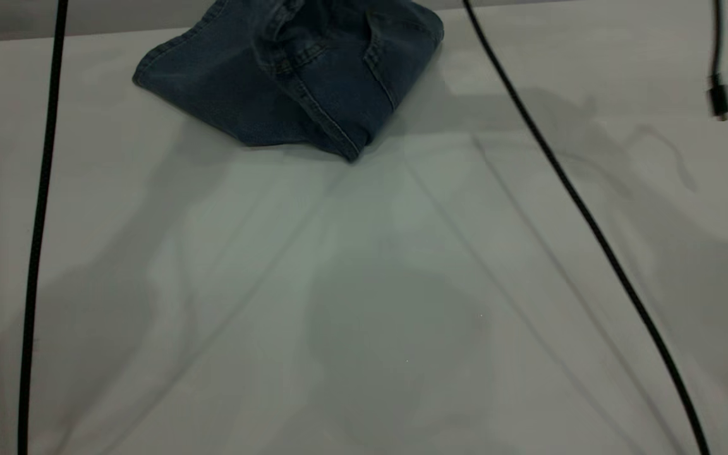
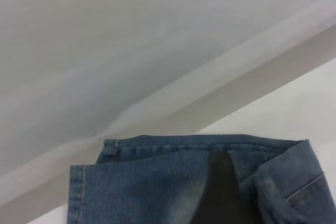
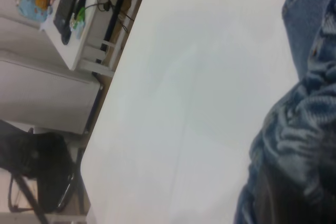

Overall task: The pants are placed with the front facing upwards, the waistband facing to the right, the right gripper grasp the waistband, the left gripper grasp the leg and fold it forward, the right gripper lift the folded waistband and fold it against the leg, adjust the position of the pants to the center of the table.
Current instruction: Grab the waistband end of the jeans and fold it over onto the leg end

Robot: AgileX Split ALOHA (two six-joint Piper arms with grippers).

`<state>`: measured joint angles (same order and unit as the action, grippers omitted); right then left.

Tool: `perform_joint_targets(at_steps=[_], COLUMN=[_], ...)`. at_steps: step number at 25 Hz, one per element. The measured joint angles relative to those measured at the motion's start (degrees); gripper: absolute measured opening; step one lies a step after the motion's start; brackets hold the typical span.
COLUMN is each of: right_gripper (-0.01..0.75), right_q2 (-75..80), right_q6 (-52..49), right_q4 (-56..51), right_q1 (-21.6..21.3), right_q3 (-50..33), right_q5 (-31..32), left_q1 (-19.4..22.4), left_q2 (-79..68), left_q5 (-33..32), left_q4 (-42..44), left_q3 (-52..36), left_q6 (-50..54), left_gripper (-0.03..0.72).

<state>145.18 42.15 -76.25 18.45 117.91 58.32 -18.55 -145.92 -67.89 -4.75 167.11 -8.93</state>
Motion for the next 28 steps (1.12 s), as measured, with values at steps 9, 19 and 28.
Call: perform_joint_targets(at_steps=[9,19,28], right_gripper=[0.036,0.039,0.32], right_q2=[6.4,7.7,7.7], right_q6=[-1.2,-1.2,-1.2], right_q4=[-4.1,-5.3,-5.1], right_q1=[0.5,1.6,1.8], right_q3=[6.8,7.6,7.6], right_q5=[-2.5,-7.1,-8.2], left_q1=[0.0,0.0,0.0], left_q2=[0.0,0.0,0.0], left_q5=[1.0,1.7,1.7], left_q4=[0.0,0.0,0.1], left_q3=[0.0,0.0,0.0], left_q6=[0.0,0.0,0.0], left_gripper=[0.469,0.469,0.469])
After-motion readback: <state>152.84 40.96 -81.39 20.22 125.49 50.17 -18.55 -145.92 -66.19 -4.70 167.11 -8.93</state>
